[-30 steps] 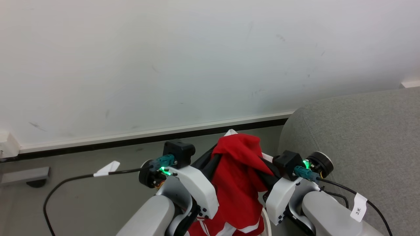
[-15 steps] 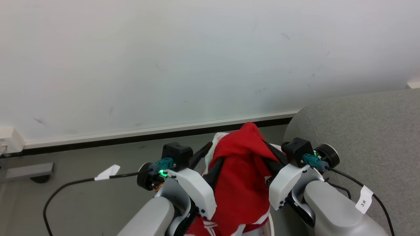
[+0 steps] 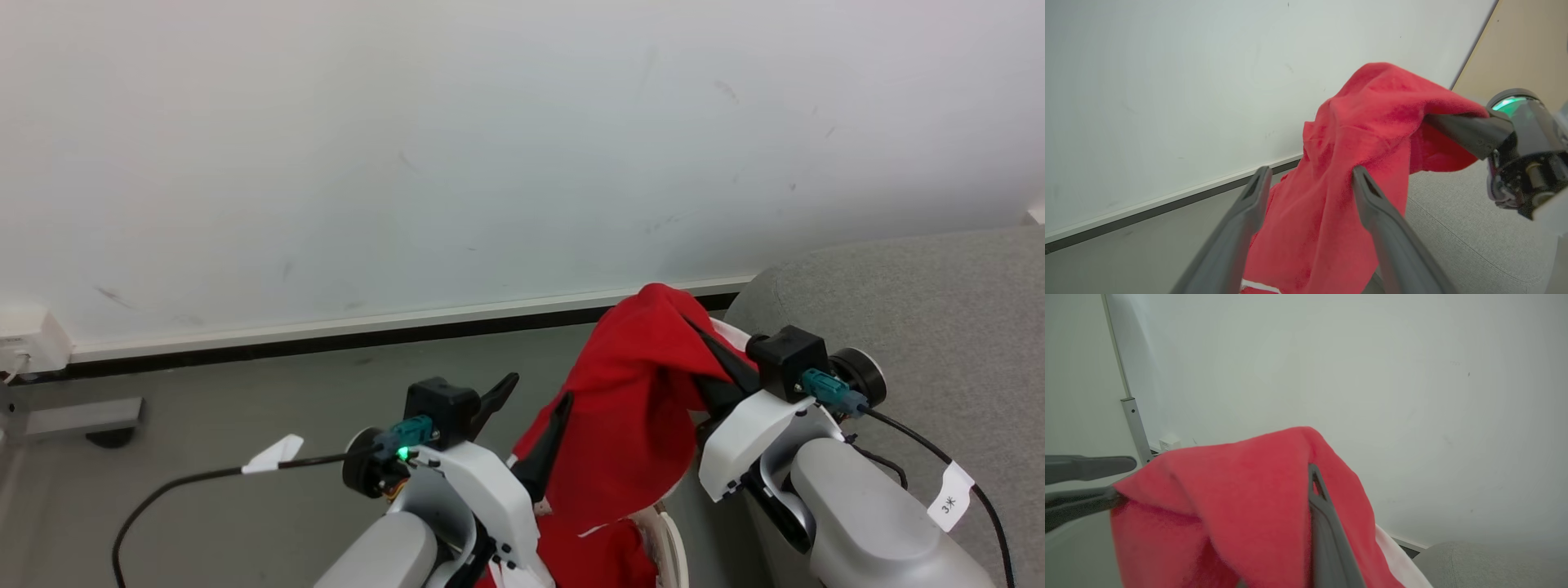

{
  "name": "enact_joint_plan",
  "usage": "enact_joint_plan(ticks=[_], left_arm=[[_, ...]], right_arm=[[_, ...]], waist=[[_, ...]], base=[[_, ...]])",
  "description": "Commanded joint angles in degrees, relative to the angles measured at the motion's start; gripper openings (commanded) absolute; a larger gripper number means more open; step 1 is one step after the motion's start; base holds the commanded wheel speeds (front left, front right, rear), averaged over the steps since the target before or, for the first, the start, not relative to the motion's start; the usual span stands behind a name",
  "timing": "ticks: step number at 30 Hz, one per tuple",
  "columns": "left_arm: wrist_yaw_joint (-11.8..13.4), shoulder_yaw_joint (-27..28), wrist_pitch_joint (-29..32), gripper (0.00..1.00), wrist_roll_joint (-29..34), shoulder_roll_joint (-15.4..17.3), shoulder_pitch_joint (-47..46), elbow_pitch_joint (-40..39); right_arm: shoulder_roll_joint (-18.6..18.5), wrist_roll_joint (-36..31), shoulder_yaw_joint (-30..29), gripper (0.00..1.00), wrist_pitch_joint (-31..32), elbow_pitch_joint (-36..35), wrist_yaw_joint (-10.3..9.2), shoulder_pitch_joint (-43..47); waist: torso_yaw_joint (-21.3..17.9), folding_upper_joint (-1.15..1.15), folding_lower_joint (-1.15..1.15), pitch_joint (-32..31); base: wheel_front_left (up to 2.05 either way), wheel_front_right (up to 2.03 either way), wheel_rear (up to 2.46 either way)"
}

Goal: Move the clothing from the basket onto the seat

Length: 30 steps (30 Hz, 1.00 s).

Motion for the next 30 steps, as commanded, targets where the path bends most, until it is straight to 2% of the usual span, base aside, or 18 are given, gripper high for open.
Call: enact_joint_plan(ticks=[1,14,30], left_arm=[[-0.2,-0.1,-0.5,1.00,-0.8,0.3,0.8,0.0],[0.3,-1.8,-2.1,1.00,-1.1,-0.5,3.3,-2.1],[-0.4,-4.9,-4.1,1.00,0.1,-1.3,3.5,-5.2]], right_arm=[[-0.4,-0.2,-0.2,0.00,-0.2,-0.3,-0.12,0.8],[-3.4,-2.4,-5.7,0.00,-0.2,-3.5,-0.12,2.3],[-8.3,-2.4,-8.8,0.00,-0.2,-7.2,-0.12,5.5]], waist=[[0.0,-0.01,0.00,0.0],[-2.7,-0.01,0.00,0.1],[-12.0,-0.01,0.00,1.3]], base=[[0.00,0.00,0.00],[0.00,0.00,0.00],[0.00,0.00,0.00]])
